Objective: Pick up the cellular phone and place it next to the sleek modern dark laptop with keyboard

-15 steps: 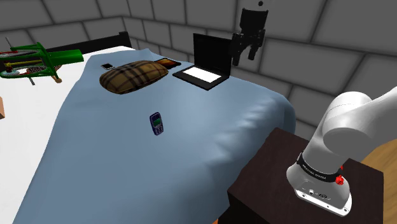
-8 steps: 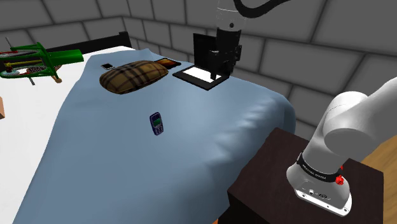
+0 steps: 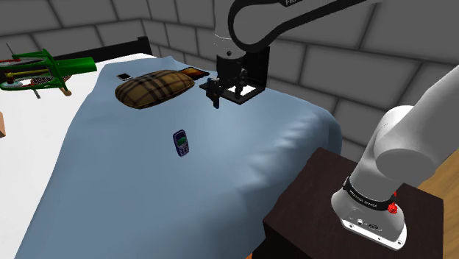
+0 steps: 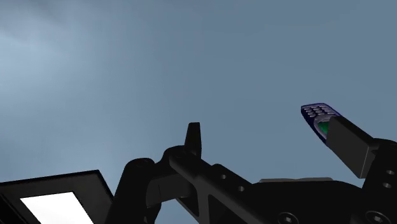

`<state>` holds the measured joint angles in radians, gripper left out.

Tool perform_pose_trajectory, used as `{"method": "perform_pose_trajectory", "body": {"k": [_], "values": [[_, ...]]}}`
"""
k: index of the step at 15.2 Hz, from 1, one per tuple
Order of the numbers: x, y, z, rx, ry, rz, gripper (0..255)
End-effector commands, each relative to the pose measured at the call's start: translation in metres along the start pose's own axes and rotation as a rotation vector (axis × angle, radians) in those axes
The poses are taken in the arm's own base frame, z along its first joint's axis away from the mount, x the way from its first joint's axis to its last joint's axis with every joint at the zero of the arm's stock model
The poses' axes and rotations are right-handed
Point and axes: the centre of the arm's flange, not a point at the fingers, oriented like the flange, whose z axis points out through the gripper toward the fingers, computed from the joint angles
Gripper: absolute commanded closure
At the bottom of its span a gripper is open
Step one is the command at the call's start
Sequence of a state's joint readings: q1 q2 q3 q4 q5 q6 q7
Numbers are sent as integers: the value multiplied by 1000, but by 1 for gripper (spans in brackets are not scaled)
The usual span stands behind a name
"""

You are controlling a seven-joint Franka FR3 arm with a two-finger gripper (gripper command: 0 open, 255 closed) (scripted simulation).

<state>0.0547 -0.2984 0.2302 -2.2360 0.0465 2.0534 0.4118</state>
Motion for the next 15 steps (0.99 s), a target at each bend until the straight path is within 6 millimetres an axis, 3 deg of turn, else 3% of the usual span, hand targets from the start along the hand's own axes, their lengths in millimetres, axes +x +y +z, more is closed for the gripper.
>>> {"method": "perform_pose_trajectory", "body": {"k": [1,15], "values": [[7,-18,17,0,5,0,0],[85,-148,119,-7,39,-8,0]]}}
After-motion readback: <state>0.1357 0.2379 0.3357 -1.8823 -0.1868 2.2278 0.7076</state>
